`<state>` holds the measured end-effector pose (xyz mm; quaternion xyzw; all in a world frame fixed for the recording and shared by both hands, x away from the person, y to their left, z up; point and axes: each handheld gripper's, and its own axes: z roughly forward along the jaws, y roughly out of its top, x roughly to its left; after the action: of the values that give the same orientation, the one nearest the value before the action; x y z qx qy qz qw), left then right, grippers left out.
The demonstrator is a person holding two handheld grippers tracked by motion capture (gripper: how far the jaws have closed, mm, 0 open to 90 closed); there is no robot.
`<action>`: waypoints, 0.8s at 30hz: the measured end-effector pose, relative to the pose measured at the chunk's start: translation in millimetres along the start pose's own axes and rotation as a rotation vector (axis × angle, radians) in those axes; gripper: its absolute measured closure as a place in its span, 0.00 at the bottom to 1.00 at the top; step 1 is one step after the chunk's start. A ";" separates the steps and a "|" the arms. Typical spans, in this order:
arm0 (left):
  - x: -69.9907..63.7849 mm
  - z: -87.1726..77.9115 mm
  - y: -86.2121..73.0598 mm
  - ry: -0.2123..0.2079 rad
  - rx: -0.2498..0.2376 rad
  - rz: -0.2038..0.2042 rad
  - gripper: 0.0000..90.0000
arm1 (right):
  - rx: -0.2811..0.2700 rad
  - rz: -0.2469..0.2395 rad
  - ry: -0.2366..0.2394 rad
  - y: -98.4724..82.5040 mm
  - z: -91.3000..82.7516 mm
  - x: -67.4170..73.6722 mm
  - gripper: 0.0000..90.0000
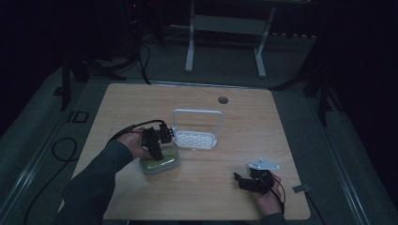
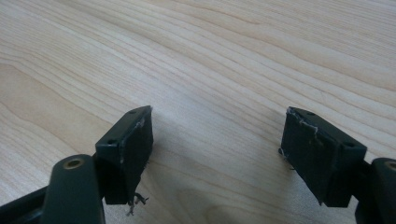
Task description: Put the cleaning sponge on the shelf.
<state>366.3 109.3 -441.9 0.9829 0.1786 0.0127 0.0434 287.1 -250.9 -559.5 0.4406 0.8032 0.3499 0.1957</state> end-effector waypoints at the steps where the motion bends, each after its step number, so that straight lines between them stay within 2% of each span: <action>1: 0.1 -0.7 0.7 0.007 -0.004 0.005 0.80 | 0.000 0.000 0.000 0.0 0.0 0.0 0.27; 12: -1.6 -3.3 8.4 0.030 -0.020 0.051 0.80 | 0.000 0.000 0.000 0.0 0.0 0.0 0.27; 24: 0.1 -3.6 13.2 0.019 -0.039 0.063 0.80 | 0.000 0.000 0.000 0.0 0.0 0.0 0.27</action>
<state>370.9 97.3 -437.2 0.9868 0.1476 0.0269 0.0604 287.1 -250.9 -559.5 0.4406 0.8032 0.3499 0.1958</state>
